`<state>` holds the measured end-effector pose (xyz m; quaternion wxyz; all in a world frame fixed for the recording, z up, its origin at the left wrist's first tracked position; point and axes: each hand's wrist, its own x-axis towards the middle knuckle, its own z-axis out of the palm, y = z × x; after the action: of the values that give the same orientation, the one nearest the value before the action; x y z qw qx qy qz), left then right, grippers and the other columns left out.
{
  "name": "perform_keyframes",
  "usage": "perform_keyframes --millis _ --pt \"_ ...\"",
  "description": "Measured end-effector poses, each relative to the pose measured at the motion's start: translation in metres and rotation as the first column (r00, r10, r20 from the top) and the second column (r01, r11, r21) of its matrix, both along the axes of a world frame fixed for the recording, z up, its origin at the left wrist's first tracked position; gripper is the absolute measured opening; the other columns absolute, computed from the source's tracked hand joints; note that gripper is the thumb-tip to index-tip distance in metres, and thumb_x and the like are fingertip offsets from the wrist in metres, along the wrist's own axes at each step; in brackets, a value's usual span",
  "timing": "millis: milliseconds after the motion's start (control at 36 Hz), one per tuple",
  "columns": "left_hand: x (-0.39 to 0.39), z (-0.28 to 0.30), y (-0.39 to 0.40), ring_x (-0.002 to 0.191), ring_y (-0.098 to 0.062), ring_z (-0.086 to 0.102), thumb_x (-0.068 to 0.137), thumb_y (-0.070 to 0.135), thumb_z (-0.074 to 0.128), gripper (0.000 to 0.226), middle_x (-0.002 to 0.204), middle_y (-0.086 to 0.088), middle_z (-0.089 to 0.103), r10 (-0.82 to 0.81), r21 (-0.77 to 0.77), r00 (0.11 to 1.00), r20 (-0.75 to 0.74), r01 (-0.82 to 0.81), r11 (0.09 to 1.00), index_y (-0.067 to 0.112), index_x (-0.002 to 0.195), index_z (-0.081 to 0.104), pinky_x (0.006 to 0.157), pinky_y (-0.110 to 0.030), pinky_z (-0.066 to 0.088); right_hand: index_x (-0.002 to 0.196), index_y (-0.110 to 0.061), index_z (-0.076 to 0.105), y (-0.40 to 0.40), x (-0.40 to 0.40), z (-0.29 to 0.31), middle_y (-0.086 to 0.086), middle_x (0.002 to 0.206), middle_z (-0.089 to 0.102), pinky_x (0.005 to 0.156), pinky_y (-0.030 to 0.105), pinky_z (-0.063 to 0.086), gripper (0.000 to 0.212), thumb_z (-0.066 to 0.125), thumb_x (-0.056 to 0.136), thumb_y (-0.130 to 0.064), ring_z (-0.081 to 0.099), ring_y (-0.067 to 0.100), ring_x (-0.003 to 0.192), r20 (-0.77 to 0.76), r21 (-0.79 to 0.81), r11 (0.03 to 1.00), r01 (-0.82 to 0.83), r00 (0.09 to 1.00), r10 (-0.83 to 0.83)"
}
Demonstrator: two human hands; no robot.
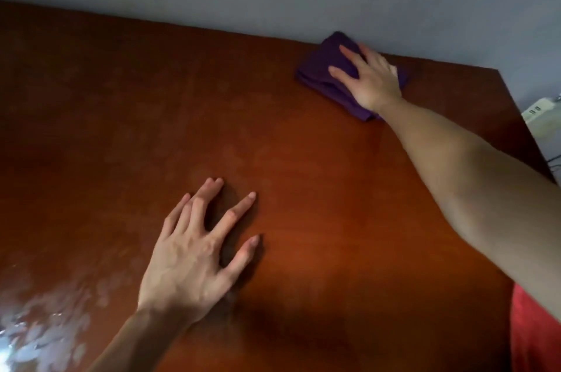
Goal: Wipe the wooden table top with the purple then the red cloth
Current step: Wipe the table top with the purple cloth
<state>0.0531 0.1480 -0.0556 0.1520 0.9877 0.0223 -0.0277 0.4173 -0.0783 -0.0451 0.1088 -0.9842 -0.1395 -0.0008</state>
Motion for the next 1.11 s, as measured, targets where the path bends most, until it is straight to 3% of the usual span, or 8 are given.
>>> perform_keyframes --millis 194,444,639,750,861,1028,1111 --pt "0.000 0.000 -0.006 0.152 -0.022 0.019 0.091 0.079 0.023 0.068 0.158 -0.006 0.028 0.022 -0.014 0.999 0.033 -0.022 1.000 0.053 0.153 0.023 0.121 -0.041 0.016 0.162 -0.040 0.017 -0.001 -0.031 -0.001 0.002 0.172 0.009 0.127 0.044 0.004 0.081 0.024 0.093 -0.082 0.005 0.022 0.159 -0.024 -0.016 0.989 0.145 0.989 -0.145" --pt "-0.002 0.003 -0.010 0.151 -0.029 0.018 0.083 0.087 0.016 0.074 0.161 -0.004 0.017 0.040 -0.002 0.999 -0.006 -0.040 0.999 0.059 0.151 0.017 0.122 -0.046 0.015 0.162 -0.036 0.019 -0.056 -0.168 -0.016 0.007 0.172 0.011 0.127 0.045 0.006 0.077 0.030 0.096 -0.075 0.007 0.025 0.159 0.053 -0.020 0.982 0.190 0.981 -0.189" --pt "-0.005 0.003 -0.007 0.146 -0.031 0.028 0.090 0.078 0.025 0.069 0.155 -0.008 0.027 0.026 -0.018 0.998 0.053 -0.025 1.000 0.048 0.152 0.032 0.118 -0.053 0.022 0.163 -0.033 0.019 -0.108 -0.326 -0.023 0.008 0.171 0.014 0.126 0.046 0.013 0.083 0.016 0.091 -0.076 0.012 0.026 0.159 0.102 -0.053 0.989 0.139 0.986 -0.134" --pt "-0.009 0.004 -0.019 0.127 -0.036 0.047 0.095 0.063 0.033 0.063 0.141 -0.013 0.042 0.046 0.033 0.988 0.149 -0.051 0.998 0.029 0.146 0.049 0.106 -0.055 0.037 0.164 -0.032 0.014 -0.127 -0.374 -0.023 0.008 0.172 0.010 0.126 0.047 0.011 0.079 0.016 0.096 -0.074 0.009 0.026 0.159 0.078 -0.079 0.997 0.025 0.997 -0.019" --pt "-0.010 0.003 -0.054 0.111 -0.038 0.053 0.095 0.045 0.038 0.053 0.125 -0.017 0.051 0.080 0.002 0.972 0.222 -0.083 0.997 0.016 0.135 0.056 0.095 -0.052 0.040 0.163 -0.036 0.014 -0.144 -0.358 -0.020 0.004 0.173 0.006 0.127 0.047 0.011 0.078 0.020 0.096 -0.074 0.005 0.023 0.159 0.039 -0.079 0.989 -0.126 0.991 0.129" --pt "0.021 -0.007 -0.144 0.105 -0.032 0.055 0.093 0.040 0.043 0.040 0.120 -0.008 0.055 0.030 -0.135 0.959 0.280 0.008 0.991 0.021 0.125 0.059 0.089 -0.043 0.038 0.160 -0.042 0.020 -0.181 -0.268 -0.007 -0.006 0.172 0.007 0.127 0.043 0.014 0.071 0.037 0.097 -0.071 0.006 0.015 0.159 -0.037 -0.090 0.873 -0.479 0.878 0.477" --pt "0.054 -0.007 -0.177 0.107 -0.030 0.054 0.095 0.039 0.044 0.039 0.122 -0.006 0.055 0.053 -0.223 0.957 0.287 0.013 0.975 0.020 0.126 0.059 0.091 -0.041 0.037 0.159 -0.040 0.026 -0.193 -0.212 -0.004 -0.006 0.172 0.010 0.126 0.043 0.018 0.068 0.040 0.098 -0.068 0.010 0.014 0.158 -0.038 -0.108 0.822 -0.560 0.828 0.559"
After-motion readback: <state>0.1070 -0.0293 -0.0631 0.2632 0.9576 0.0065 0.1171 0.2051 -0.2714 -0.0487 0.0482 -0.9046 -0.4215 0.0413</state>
